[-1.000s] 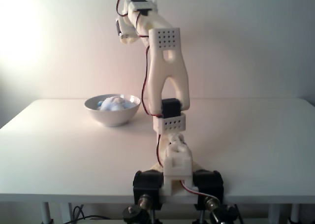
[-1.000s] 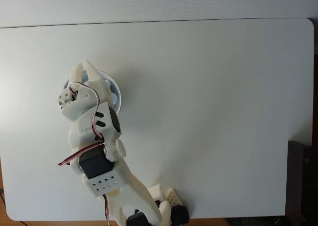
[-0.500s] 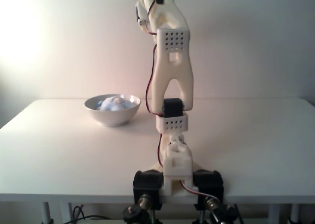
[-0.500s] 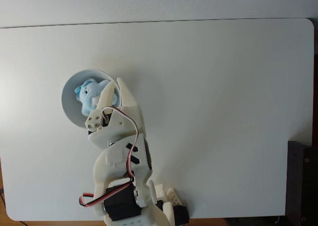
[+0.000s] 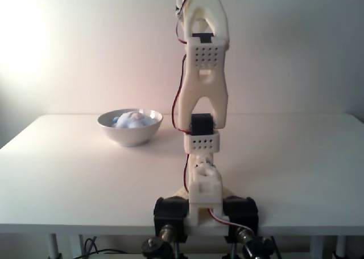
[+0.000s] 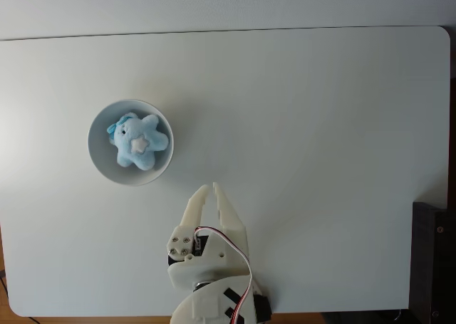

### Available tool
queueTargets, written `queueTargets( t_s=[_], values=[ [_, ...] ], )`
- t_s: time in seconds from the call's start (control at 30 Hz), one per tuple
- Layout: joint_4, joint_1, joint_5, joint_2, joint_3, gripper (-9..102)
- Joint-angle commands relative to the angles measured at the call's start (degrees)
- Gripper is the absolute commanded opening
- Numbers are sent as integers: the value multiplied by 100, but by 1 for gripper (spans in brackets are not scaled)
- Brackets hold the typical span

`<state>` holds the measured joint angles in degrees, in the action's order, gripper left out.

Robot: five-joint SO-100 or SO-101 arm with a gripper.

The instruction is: Grasp a skyblue doll and put it into the bowl.

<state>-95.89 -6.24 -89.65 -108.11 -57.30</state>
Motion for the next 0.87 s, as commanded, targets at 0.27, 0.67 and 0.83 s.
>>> queueTargets(
  t_s=[0.27, 0.67, 0.83],
  values=[
    [-1143, 202, 53, -958, -211, 0],
    [-879, 202, 44, -3568, -3946, 0],
    [-132, 202, 44, -4632, -5581, 0]
  ],
)
